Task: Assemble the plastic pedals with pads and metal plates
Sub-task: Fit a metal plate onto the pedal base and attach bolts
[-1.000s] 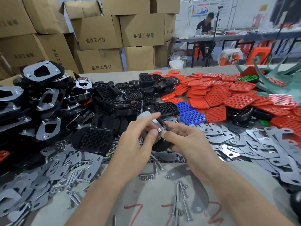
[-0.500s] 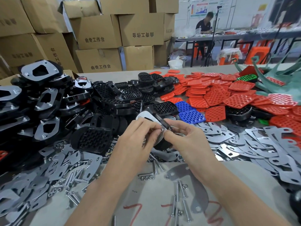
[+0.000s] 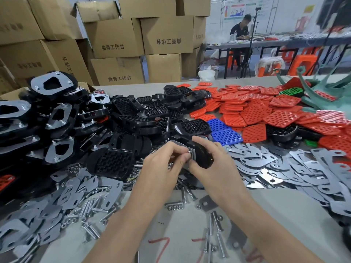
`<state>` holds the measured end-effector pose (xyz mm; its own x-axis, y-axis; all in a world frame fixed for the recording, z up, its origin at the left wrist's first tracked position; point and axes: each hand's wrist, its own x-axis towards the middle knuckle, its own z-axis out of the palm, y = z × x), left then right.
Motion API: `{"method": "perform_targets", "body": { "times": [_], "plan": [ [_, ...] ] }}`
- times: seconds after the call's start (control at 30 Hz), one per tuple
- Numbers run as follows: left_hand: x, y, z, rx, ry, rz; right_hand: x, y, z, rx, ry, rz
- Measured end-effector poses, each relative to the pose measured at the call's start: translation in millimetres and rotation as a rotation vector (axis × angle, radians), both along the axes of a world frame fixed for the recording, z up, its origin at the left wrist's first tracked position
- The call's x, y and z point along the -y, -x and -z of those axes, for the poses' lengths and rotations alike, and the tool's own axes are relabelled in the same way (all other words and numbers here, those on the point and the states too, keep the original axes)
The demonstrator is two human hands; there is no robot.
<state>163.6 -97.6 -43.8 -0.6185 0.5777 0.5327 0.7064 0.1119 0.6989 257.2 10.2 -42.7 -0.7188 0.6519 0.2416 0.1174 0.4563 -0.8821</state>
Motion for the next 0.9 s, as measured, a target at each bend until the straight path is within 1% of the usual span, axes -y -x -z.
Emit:
{"method": "perform_targets", "body": {
  "times": [0.13, 0.27, 0.43, 0.5, 0.57, 0.67, 0.7, 0.73, 0.9],
  "plan": [
    [-1.1, -5.8, -1.9, 0.019, -0.017, 0.004, -0.8, -2.0, -1.2, -0.054, 0.04, 0.046],
    [-3.3, -10.9, -4.7, 0.068, -0.065, -0.012, 0.8, -1.0, -1.4, -0.1, 0.018, 0.093],
    [-7.2, -15.5, -6.9, 0.265, -0.116, -0.026, 3.5, -0.4, -0.9, -0.148, -0.138, 0.156],
    [-7.4, -17.4, -7.0, 0.295, -0.128, -0.015, 4.1, -1.0, -0.1, -0.185, -0.187, 0.17],
    [-6.3, -17.7, -6.7, 0.198, -0.097, -0.015, 3.2, -0.9, 0.7, -0.188, -0.203, 0.173],
    [-3.8, -14.3, -8.1, -0.046, -0.017, -0.058, 1.7, 0.1, 0.8, -0.174, -0.191, 0.166],
    [-3.2, -12.6, -8.1, -0.084, -0.012, -0.065, 1.6, 0.3, 0.6, -0.173, -0.186, 0.161],
    [-2.5, -11.5, -8.2, -0.084, -0.014, -0.067, 1.8, 0.3, 0.2, -0.175, -0.183, 0.157],
    [-1.8, -17.0, -11.6, 0.161, -0.076, -0.044, 4.2, -1.8, -1.8, -0.214, -0.264, 0.184]
  ]
}}
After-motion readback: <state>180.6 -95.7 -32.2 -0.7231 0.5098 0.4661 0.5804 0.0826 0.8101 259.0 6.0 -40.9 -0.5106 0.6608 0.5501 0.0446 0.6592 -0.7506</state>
